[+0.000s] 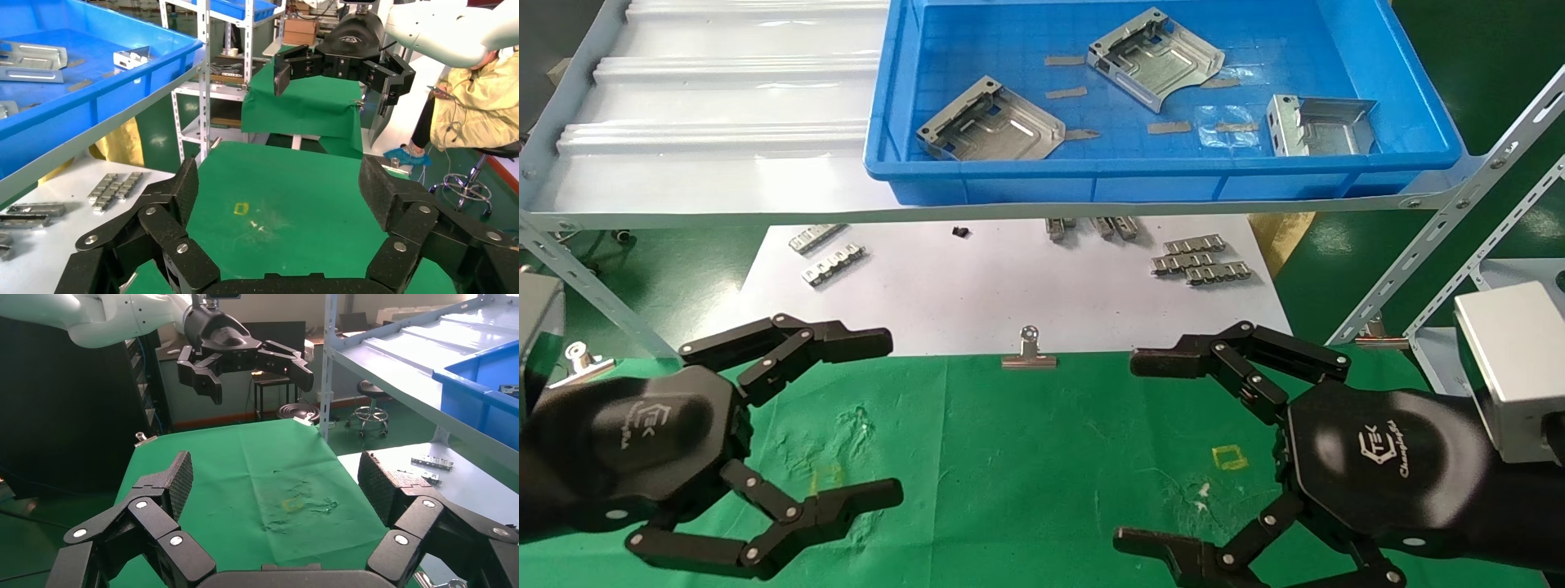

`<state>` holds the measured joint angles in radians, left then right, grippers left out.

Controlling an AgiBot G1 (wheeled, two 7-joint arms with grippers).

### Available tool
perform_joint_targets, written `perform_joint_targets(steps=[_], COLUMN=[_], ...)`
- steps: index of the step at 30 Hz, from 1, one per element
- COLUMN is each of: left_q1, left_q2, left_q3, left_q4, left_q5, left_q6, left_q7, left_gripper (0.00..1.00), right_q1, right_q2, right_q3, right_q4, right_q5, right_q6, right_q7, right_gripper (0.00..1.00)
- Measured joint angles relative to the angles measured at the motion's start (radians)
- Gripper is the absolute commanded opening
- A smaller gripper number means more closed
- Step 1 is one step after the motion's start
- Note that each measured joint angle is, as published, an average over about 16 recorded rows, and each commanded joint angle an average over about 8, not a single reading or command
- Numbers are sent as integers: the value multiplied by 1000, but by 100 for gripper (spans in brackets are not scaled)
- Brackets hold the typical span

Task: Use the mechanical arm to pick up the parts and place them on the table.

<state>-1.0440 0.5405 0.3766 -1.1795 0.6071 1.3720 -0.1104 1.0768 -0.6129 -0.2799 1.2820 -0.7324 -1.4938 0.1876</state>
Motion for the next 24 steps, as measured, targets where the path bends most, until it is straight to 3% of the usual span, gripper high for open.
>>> perform_joint_targets(steps=[15,24], left_q1=[0,0], left_q2=[0,0], left_q3=[0,0], left_q4=[0,0], left_q5=[0,0], left_q6=[0,0], left_q7=[0,0], left_gripper=[0,0], right_q1=[6,110], right_q2=[1,-29], right_q3=[2,8], right_q4=[-1,-56], right_q5=[-2,-43], right_q6=[3,73], right_q7=[-2,6], right_gripper=[100,100])
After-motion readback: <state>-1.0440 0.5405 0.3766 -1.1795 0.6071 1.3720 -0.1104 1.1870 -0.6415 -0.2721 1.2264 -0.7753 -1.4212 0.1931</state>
